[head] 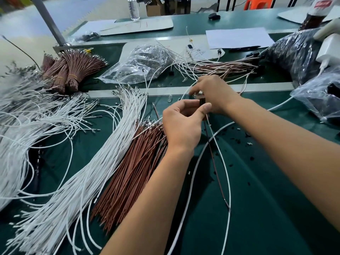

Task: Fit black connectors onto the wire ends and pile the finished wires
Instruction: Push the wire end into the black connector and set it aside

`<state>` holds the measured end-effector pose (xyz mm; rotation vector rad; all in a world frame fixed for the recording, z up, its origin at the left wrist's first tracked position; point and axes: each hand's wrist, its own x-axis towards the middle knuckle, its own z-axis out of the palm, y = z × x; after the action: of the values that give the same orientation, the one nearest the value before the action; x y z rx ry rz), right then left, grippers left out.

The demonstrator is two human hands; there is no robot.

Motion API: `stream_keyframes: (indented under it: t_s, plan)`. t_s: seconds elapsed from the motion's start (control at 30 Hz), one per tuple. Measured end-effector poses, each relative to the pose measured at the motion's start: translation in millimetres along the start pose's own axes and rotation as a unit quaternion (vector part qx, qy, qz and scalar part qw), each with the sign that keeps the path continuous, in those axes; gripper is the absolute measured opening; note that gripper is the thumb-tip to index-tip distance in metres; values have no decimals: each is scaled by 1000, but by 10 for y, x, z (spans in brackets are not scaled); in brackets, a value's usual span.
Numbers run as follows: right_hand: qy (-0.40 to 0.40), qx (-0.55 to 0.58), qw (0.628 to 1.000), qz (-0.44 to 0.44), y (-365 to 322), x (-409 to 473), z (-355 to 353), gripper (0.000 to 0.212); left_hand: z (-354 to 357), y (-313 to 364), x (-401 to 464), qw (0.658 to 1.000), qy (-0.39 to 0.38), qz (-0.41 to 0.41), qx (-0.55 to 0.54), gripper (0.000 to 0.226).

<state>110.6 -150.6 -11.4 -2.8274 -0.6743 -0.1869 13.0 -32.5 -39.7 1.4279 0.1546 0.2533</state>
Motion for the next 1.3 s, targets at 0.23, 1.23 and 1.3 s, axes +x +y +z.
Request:
stream_keyframes:
  t_s: [0.23,1.23,1.3]
  plan:
    - [81,38,996,24,30,-118,-18,13,-17,-13,0,998,-62,-10,-18,21]
    - [272,329,904,1,-59,-1382,-59,9,-9,-28,-47,975,-184,114,50,19]
    - [272,304,913,4,-64,-1382,-66,8,-13,-26,-46,974,-180,122,68,19]
